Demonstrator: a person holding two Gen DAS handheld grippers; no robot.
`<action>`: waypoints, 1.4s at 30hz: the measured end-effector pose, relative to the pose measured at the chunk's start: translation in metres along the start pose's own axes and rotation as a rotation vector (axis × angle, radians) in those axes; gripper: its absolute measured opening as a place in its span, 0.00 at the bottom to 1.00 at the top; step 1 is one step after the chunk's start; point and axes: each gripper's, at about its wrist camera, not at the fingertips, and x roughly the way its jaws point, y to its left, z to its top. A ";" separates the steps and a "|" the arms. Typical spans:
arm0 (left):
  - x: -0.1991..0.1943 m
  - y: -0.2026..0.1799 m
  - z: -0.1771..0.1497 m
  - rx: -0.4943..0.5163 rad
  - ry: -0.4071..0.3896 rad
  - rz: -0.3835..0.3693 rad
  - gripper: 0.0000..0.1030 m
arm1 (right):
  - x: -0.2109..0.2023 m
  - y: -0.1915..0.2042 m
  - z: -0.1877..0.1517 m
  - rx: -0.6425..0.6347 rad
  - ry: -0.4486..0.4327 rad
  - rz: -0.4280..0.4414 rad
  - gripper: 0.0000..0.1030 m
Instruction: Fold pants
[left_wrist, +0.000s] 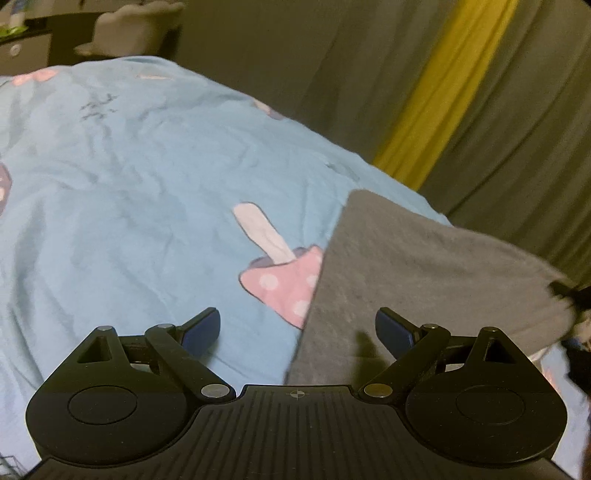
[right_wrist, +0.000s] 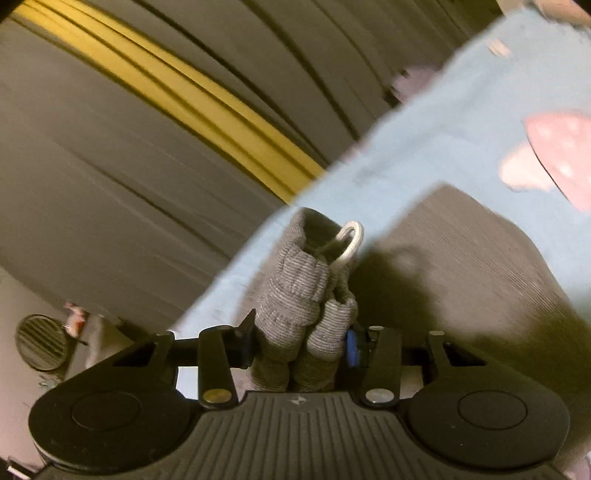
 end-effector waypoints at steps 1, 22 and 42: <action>-0.002 0.001 0.001 -0.008 -0.010 -0.003 0.92 | -0.008 0.007 0.002 -0.010 -0.013 0.018 0.42; -0.006 -0.001 0.002 0.008 -0.008 0.009 0.92 | -0.058 -0.091 -0.013 0.073 0.014 -0.096 0.44; -0.005 -0.041 -0.014 0.254 0.043 -0.048 0.92 | -0.071 -0.183 0.005 0.347 0.013 -0.056 0.18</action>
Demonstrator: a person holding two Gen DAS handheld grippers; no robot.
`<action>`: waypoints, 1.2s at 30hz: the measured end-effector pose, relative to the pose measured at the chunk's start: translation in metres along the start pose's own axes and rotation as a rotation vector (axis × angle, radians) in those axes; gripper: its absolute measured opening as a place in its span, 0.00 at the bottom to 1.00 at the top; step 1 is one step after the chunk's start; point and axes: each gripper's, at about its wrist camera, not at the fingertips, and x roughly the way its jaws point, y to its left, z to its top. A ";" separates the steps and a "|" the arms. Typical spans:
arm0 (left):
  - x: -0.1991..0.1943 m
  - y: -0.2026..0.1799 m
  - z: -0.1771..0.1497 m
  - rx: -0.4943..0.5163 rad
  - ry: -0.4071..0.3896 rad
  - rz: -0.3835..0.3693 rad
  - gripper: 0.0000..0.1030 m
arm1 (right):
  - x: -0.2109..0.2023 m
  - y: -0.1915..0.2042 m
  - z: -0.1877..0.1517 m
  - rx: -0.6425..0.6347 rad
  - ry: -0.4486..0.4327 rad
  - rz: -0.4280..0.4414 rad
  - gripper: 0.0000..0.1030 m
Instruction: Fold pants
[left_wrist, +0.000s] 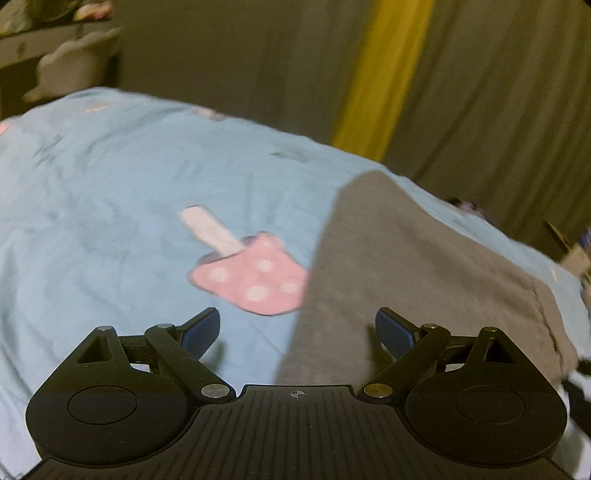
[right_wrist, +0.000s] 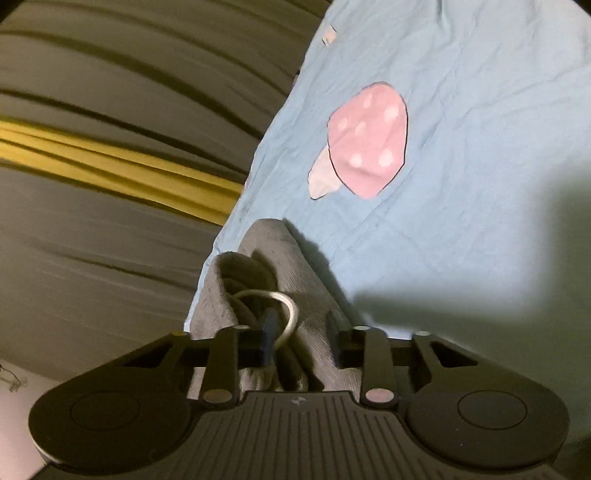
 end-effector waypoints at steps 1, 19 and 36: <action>0.000 -0.004 -0.001 0.021 0.003 -0.003 0.93 | 0.004 0.003 0.000 -0.017 -0.001 0.002 0.14; 0.006 -0.004 -0.001 -0.010 0.068 -0.042 0.93 | -0.001 0.020 -0.006 -0.064 0.011 0.096 0.06; -0.040 -0.089 -0.032 0.452 -0.102 -0.262 0.95 | 0.007 0.010 -0.012 0.035 0.106 0.178 0.03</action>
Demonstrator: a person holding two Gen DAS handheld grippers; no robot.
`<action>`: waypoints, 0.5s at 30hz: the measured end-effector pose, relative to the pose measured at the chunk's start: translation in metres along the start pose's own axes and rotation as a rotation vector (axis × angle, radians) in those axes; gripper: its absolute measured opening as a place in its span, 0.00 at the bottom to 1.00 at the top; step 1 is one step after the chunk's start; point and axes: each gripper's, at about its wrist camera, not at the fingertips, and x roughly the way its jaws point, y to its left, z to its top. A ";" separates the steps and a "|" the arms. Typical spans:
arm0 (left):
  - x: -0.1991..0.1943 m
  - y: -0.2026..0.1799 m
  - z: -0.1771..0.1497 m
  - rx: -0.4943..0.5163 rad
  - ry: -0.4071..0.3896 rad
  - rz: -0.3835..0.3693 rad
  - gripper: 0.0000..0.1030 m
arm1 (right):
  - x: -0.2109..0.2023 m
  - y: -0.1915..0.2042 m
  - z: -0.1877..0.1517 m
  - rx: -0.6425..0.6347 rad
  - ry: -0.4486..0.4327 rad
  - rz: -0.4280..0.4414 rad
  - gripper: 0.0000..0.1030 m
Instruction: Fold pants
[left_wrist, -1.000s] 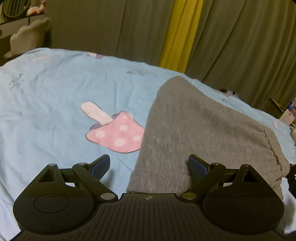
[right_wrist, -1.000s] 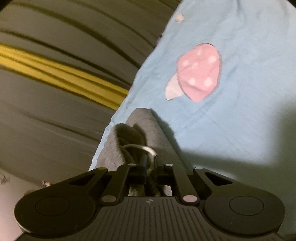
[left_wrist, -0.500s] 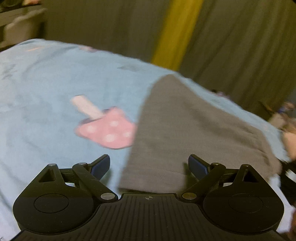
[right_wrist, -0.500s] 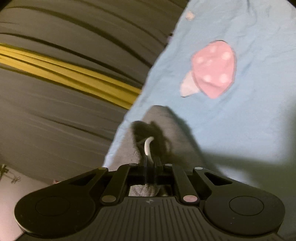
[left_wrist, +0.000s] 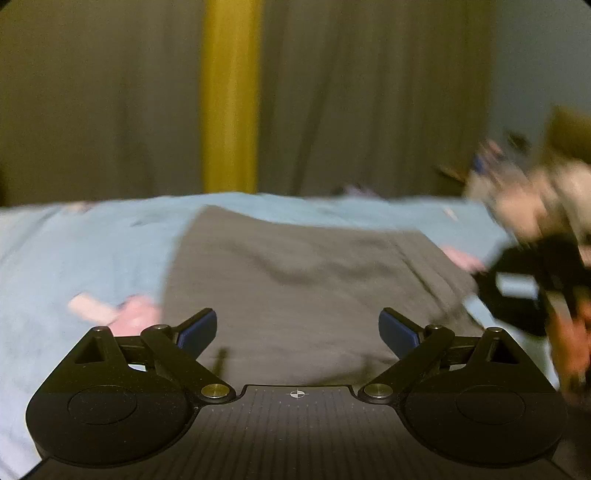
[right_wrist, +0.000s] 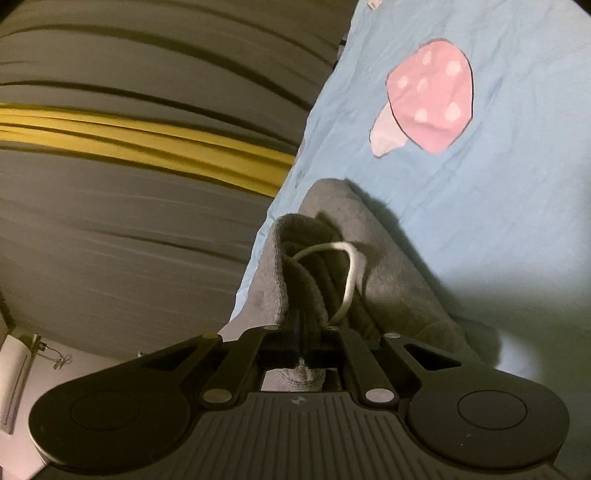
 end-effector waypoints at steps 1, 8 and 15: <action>0.007 -0.012 -0.001 0.075 0.020 -0.006 0.95 | 0.001 -0.003 0.001 0.016 0.009 0.001 0.03; 0.041 -0.068 -0.006 0.336 0.037 -0.072 0.85 | -0.006 -0.003 0.005 0.016 0.051 0.006 0.03; 0.075 -0.066 -0.009 0.137 0.114 -0.009 0.67 | -0.004 0.001 0.007 0.008 0.099 0.045 0.03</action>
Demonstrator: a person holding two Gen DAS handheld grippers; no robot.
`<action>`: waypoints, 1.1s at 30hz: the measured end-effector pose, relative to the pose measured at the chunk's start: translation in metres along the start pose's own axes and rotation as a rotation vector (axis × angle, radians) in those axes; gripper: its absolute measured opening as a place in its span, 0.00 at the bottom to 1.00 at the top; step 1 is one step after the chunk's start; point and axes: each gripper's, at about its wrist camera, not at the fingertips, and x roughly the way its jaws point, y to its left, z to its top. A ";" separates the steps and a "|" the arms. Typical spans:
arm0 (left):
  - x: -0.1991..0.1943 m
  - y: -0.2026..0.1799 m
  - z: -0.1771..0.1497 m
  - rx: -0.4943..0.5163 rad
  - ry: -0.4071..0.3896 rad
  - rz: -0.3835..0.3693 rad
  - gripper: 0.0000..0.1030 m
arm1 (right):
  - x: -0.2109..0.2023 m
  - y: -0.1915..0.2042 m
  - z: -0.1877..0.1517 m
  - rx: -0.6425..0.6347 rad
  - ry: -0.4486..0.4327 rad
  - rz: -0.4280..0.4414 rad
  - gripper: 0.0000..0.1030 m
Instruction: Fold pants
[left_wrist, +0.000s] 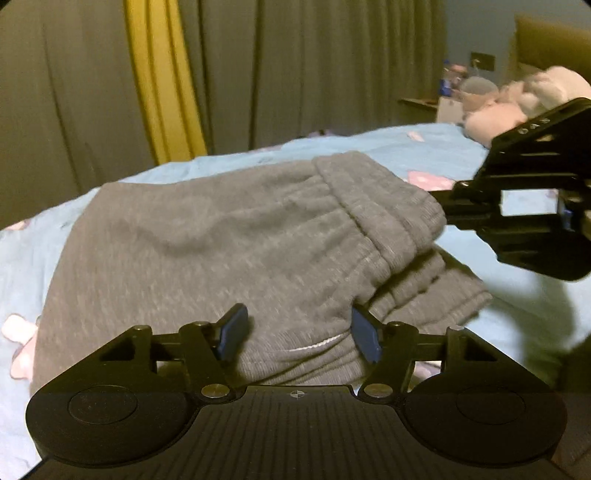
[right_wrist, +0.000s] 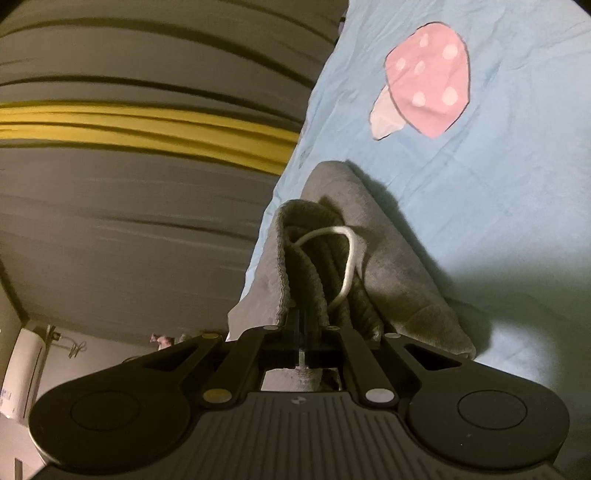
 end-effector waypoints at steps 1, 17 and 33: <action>-0.001 -0.002 0.001 0.011 -0.005 0.008 0.66 | -0.001 0.000 0.000 0.004 0.006 0.015 0.03; 0.021 0.005 0.034 -0.121 0.057 -0.111 0.64 | 0.006 0.005 -0.003 0.002 0.052 0.072 0.03; 0.005 0.054 0.066 -0.346 -0.026 -0.112 0.17 | 0.007 0.003 0.012 -0.047 -0.096 -0.119 0.42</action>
